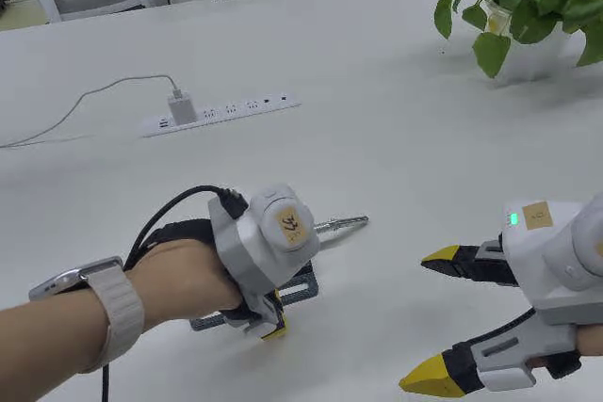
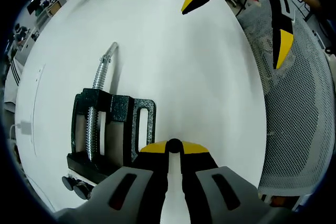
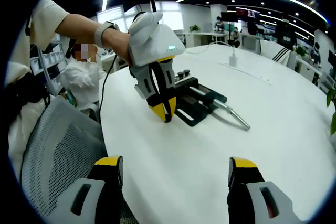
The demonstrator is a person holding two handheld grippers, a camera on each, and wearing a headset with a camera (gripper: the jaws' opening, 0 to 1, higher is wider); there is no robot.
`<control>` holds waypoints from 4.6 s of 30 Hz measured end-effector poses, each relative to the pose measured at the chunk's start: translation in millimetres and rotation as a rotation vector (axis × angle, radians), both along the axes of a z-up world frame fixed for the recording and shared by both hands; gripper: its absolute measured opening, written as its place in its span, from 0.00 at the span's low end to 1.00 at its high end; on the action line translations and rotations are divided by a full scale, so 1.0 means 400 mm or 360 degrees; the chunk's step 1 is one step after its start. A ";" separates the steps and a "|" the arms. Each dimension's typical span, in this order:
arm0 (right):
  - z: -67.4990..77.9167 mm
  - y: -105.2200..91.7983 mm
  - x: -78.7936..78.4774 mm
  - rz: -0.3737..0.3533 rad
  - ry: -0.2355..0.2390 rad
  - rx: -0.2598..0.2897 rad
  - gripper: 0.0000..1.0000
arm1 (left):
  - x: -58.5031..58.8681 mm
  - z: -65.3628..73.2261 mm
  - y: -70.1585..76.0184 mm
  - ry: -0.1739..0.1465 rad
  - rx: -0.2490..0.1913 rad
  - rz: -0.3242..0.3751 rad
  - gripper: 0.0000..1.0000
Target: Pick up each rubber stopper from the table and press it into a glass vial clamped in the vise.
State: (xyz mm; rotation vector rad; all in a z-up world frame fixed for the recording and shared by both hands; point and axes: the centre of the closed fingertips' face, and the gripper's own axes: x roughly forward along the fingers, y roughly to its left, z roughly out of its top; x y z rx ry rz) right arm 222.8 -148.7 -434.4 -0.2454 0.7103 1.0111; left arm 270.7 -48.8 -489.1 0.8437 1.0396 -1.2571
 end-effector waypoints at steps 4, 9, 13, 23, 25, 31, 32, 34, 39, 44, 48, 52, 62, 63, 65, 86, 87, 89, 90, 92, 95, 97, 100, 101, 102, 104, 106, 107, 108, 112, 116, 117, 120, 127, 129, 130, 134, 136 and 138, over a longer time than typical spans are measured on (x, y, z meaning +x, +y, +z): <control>0.002 0.016 -0.001 0.0008 -0.0008 0.0008 0.80 | 0.007 0.016 0.005 -0.0010 -0.0074 0.0068 0.04; 0.015 0.032 0.006 0.0017 -0.0044 0.0021 0.79 | 0.017 0.085 -0.010 0.0068 -0.0333 0.0296 0.04; 0.046 0.052 0.020 0.0005 -0.0084 0.0089 0.79 | 0.021 0.146 -0.017 0.0172 -0.0577 0.0503 0.04; 0.118 0.112 0.048 0.0067 -0.0214 0.0165 0.76 | 0.017 0.276 0.000 0.0467 -0.1100 0.0911 0.04; 0.132 0.125 0.054 0.0080 -0.0245 0.0181 0.75 | 0.016 0.290 0.006 0.0510 -0.1168 0.0964 0.04; 0.175 0.164 0.053 0.0149 -0.0326 0.0239 0.73 | 0.007 0.325 0.019 0.0640 -0.1343 0.1095 0.04; 0.182 0.172 0.052 0.0157 -0.0323 0.0256 0.74 | 0.005 0.323 0.024 0.0636 -0.1350 0.1107 0.04; 0.193 0.183 0.055 0.0172 -0.0357 0.0260 0.72 | -0.001 0.327 0.027 0.0684 -0.1389 0.1147 0.04; 0.225 0.213 0.061 0.0200 -0.0414 0.0314 0.67 | -0.009 0.344 0.034 0.0789 -0.1511 0.1241 0.04; 0.253 0.247 0.057 0.0243 -0.0433 0.0371 0.57 | -0.020 0.358 0.042 0.0914 -0.1599 0.1293 0.04; 0.266 0.269 0.057 0.0261 -0.0428 0.0410 0.54 | -0.026 0.375 0.047 0.0995 -0.1682 0.1307 0.04; 0.276 0.292 0.050 0.0304 -0.0426 0.0450 0.46 | -0.038 0.390 0.052 0.1101 -0.1754 0.1318 0.04; 0.289 0.320 0.034 0.0388 -0.0455 0.0495 0.27 | -0.061 0.421 0.075 0.1394 -0.1911 0.1348 0.04; 0.289 0.322 0.034 0.0386 -0.0451 0.0499 0.26 | -0.059 0.417 0.077 0.1368 -0.1915 0.1344 0.04; 0.296 0.327 0.032 0.0401 -0.0469 0.0516 0.24 | -0.065 0.419 0.079 0.1399 -0.1923 0.1341 0.04; 0.310 0.351 -0.009 0.0543 -0.0436 0.0583 0.08 | -0.108 0.437 0.080 0.1654 -0.1986 0.1292 0.04; 0.310 0.350 -0.008 0.0538 -0.0436 0.0582 0.08 | -0.108 0.437 0.080 0.1651 -0.1987 0.1293 0.04; 0.310 0.351 -0.011 0.0547 -0.0436 0.0584 0.08 | -0.111 0.438 0.080 0.1668 -0.1987 0.1287 0.04; 0.311 0.351 -0.011 0.0545 -0.0436 0.0586 0.08 | -0.111 0.438 0.081 0.1670 -0.1991 0.1289 0.04; 0.314 0.351 -0.012 0.0546 -0.0443 0.0590 0.08 | -0.111 0.440 0.081 0.1690 -0.2002 0.1294 0.04; 0.319 0.351 -0.010 0.0533 -0.0440 0.0602 0.07 | -0.109 0.444 0.081 0.1703 -0.2025 0.1301 0.04; 0.322 0.350 -0.010 0.0523 -0.0417 0.0618 0.07 | -0.110 0.446 0.081 0.1711 -0.2038 0.1300 0.04; 0.326 0.351 -0.015 0.0530 -0.0400 0.0638 0.07 | -0.114 0.449 0.081 0.1747 -0.2057 0.1294 0.04; 0.327 0.351 -0.018 0.0534 -0.0388 0.0643 0.07 | -0.116 0.450 0.081 0.1753 -0.2058 0.1289 0.04; 0.329 0.351 -0.023 0.0549 -0.0372 0.0657 0.06 | -0.121 0.452 0.081 0.1775 -0.2057 0.1276 0.04; 0.330 0.351 -0.030 0.0569 -0.0354 0.0666 0.06 | -0.129 0.454 0.081 0.1789 -0.2050 0.1252 0.04; 0.332 0.351 -0.036 0.0584 -0.0335 0.0676 0.06 | -0.134 0.455 0.080 0.1799 -0.2045 0.1233 0.04; 0.334 0.351 -0.039 0.0587 -0.0327 0.0684 0.06 | -0.136 0.456 0.080 0.1805 -0.2046 0.1228 0.04; 0.335 0.351 -0.039 0.0585 -0.0320 0.0689 0.06 | -0.137 0.458 0.080 0.1809 -0.2048 0.1222 0.04; 0.340 0.352 -0.047 0.0588 -0.0280 0.0716 0.06 | -0.141 0.461 0.079 0.1827 -0.2055 0.1198 0.04; 0.339 0.350 -0.046 0.0586 -0.0253 0.0725 0.06 | -0.143 0.461 0.079 0.1830 -0.2059 0.1190 0.04; 0.337 0.350 -0.047 0.0588 -0.0249 0.0722 0.06 | -0.143 0.460 0.079 0.1832 -0.2056 0.1191 0.04; 0.329 0.350 -0.045 0.0589 -0.0247 0.0697 0.05 | -0.142 0.453 0.079 0.1810 -0.2047 0.1197 0.04; 0.317 0.352 -0.047 0.0596 -0.0220 0.0669 0.05 | -0.147 0.446 0.077 0.1735 -0.2030 0.1189 0.04; 0.314 0.352 -0.046 0.0593 -0.0216 0.0664 0.05 | -0.145 0.444 0.078 0.1711 -0.2032 0.1186 0.04; 0.313 0.352 -0.046 0.0590 -0.0208 0.0663 0.05 | -0.145 0.442 0.078 0.1709 -0.2029 0.1188 0.04; 0.305 0.351 -0.042 0.0565 -0.0162 0.0662 0.05 | -0.134 0.429 0.081 0.1585 -0.2032 0.1189 0.07; 0.303 0.351 -0.041 0.0554 -0.0142 0.0659 0.05 | -0.131 0.416 0.083 0.1507 -0.2005 0.1189 0.16; 0.294 0.347 -0.036 0.0535 -0.0126 0.0640 0.05 | -0.132 0.395 0.084 0.1382 -0.1949 0.1160 0.30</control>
